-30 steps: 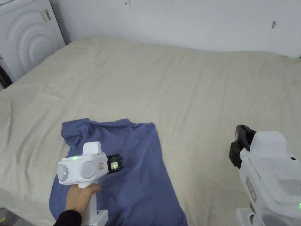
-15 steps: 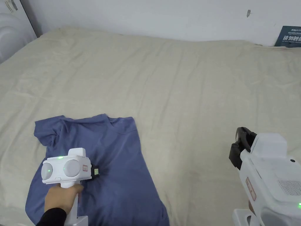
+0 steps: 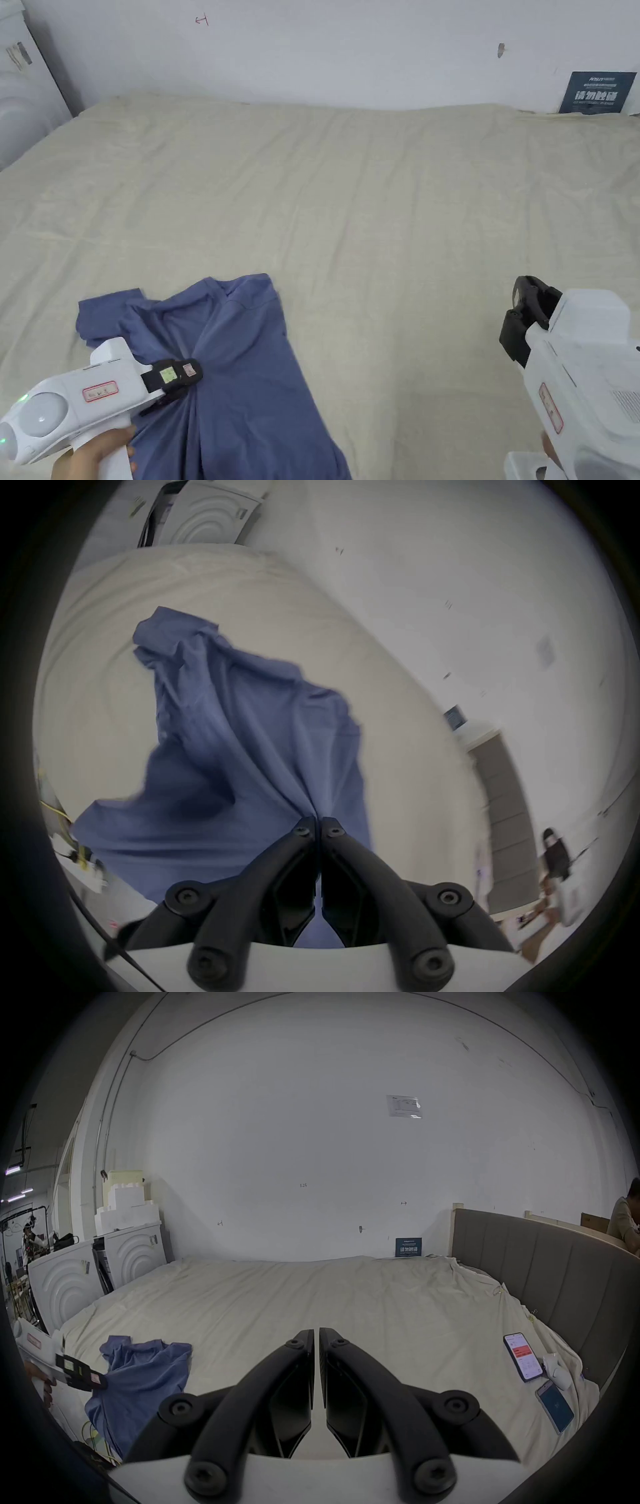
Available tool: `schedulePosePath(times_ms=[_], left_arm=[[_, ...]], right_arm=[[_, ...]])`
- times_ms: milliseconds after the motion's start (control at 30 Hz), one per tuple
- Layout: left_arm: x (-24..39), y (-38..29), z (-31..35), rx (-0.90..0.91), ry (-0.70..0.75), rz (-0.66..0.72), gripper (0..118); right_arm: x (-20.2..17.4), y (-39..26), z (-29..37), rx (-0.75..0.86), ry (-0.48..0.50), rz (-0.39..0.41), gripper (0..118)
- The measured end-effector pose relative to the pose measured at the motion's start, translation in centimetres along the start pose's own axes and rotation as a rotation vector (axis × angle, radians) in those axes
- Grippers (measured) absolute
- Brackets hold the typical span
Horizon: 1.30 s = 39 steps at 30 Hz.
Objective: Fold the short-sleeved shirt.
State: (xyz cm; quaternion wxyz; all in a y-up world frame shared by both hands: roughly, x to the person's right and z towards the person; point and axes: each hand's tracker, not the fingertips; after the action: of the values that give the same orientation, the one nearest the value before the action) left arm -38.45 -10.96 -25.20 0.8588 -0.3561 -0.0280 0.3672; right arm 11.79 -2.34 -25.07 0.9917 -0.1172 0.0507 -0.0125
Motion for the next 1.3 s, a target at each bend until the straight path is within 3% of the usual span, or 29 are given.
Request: schedulePosePath(times_ms=[300,667,967,1133,1300], left_arm=[[12.6,4.0,0.1,0.052,-0.223,-0.229,0],[30.7,6.2,-4.5,0.034,-0.360,-0.581,0],[41.2,-0.9,-7.8,-0.042,-0.407,-0.897,0],[43.2,-5.6,-10.9,-0.123,-0.429,-0.930,0],[42.2,-10.7,-15.0,-0.248,-0.333,-0.998,0]], right_arm=[[2.9,0.8,2.6,0.038,-0.053,-0.020,3],[7.6,1.9,6.8,0.099,-0.174,0.001,3],[11.4,2.3,9.1,0.119,-0.261,0.001,3],[13.0,1.8,9.6,0.109,-0.296,-0.012,3],[13.8,1.1,10.0,0.095,-0.312,-0.015,3]])
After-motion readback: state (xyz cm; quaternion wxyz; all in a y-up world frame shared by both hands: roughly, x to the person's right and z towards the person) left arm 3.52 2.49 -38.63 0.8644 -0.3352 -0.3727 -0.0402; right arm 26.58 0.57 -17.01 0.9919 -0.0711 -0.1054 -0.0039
